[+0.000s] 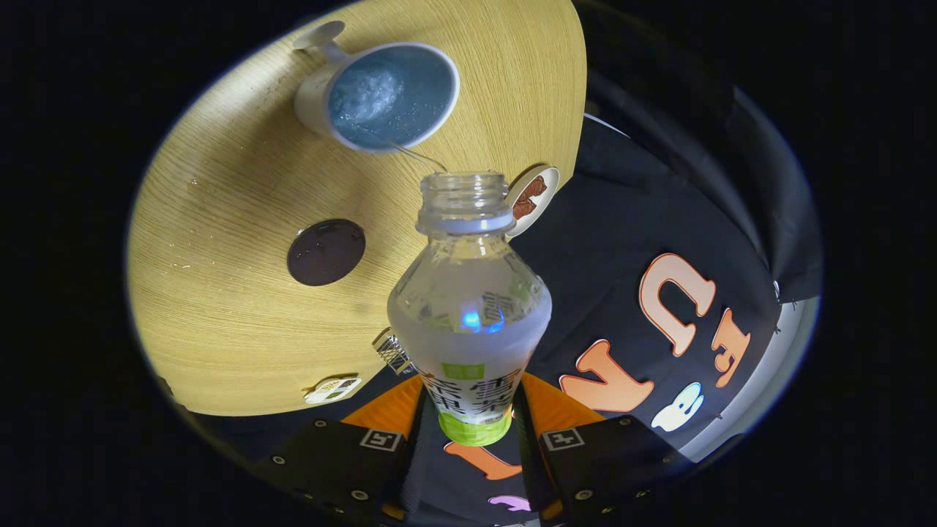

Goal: Take the bottle from table, then pour the juice into the cup, finally place the bottle on the coaster

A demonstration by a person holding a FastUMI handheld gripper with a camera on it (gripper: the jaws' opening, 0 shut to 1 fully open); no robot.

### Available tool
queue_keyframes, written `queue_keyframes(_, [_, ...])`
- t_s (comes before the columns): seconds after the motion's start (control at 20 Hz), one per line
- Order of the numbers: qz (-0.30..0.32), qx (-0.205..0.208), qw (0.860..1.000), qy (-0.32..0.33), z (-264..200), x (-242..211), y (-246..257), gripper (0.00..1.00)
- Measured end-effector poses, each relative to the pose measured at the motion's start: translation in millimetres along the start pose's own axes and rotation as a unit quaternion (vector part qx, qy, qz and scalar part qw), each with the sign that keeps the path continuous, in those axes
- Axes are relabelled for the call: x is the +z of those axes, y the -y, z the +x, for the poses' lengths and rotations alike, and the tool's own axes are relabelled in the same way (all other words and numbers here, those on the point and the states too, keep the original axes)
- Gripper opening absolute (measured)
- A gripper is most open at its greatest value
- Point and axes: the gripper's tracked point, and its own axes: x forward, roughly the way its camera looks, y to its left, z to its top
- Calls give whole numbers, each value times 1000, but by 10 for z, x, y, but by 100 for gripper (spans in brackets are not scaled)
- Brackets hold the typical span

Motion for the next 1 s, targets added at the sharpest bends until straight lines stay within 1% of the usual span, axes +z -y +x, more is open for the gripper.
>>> queue_keyframes(0.35, [8, -3, 1000, 1, 9, 34, -19, 55])
queue_keyframes(0.65, [48, 3, 999, -1, 3, 66, -134, 55])
queue_keyframes(0.85, [92, 10, 996, -6, -8, 51, -219, 55])
queue_keyframes(1.0, [167, 31, 986, -3, -30, 94, -351, 55])
